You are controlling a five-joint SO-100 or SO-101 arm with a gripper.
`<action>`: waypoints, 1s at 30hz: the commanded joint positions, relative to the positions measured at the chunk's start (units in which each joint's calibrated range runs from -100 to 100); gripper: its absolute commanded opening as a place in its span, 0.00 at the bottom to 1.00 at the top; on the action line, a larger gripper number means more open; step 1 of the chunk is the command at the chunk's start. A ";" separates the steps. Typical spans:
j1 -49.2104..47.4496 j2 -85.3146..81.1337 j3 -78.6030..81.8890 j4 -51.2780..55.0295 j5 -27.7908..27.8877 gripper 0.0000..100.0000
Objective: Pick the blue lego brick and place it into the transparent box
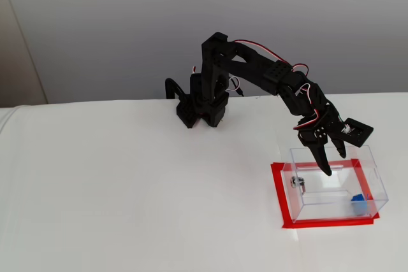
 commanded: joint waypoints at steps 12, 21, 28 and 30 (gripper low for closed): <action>-0.52 -0.53 -1.17 -1.06 0.23 0.14; -0.37 -1.21 -1.08 -1.06 0.28 0.02; 3.33 -3.84 -0.18 -1.06 0.33 0.03; 5.54 -6.30 1.09 -0.71 0.33 0.03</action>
